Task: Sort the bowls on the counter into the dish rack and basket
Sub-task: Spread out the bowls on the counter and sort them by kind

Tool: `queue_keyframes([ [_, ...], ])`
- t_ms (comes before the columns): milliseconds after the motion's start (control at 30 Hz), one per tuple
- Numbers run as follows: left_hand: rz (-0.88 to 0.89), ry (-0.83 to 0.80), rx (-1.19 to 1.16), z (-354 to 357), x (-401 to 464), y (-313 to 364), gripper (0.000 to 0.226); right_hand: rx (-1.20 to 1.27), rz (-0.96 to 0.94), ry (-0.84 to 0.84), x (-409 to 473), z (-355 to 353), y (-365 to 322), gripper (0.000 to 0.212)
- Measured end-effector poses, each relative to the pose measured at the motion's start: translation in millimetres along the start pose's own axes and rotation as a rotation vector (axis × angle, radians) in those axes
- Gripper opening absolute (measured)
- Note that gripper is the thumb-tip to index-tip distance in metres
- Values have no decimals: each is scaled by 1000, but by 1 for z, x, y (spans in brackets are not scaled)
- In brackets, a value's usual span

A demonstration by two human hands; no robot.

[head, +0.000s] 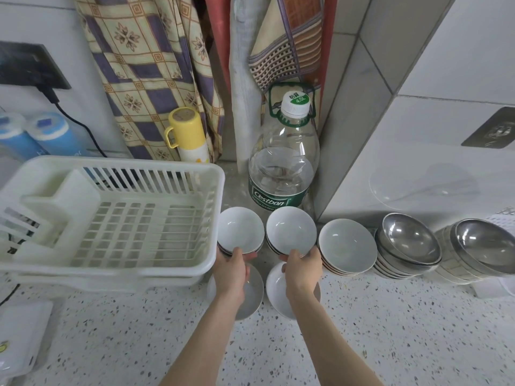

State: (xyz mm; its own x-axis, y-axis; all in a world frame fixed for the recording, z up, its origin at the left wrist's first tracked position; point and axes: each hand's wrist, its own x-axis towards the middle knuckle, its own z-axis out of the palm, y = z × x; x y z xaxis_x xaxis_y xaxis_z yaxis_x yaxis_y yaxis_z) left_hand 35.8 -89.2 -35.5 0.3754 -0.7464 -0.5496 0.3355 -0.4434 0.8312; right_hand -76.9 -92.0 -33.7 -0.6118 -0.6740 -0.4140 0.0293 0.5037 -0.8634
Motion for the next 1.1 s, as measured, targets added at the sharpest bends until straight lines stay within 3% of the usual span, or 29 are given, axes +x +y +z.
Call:
queue_keyframes([
  [600, -21, -165, -185, -11, -15, 10, 23, 203, -199, 11, -32, -32, -11, 55],
  [867, 6, -317, -169, -17, -36, 8, 54, 303, -268, 5, -49, -75, -12, 51],
  [1100, 36, -380, -146, -32, -68, -3, 59, 351, -259, -42, -69, -109, -5, 49],
])
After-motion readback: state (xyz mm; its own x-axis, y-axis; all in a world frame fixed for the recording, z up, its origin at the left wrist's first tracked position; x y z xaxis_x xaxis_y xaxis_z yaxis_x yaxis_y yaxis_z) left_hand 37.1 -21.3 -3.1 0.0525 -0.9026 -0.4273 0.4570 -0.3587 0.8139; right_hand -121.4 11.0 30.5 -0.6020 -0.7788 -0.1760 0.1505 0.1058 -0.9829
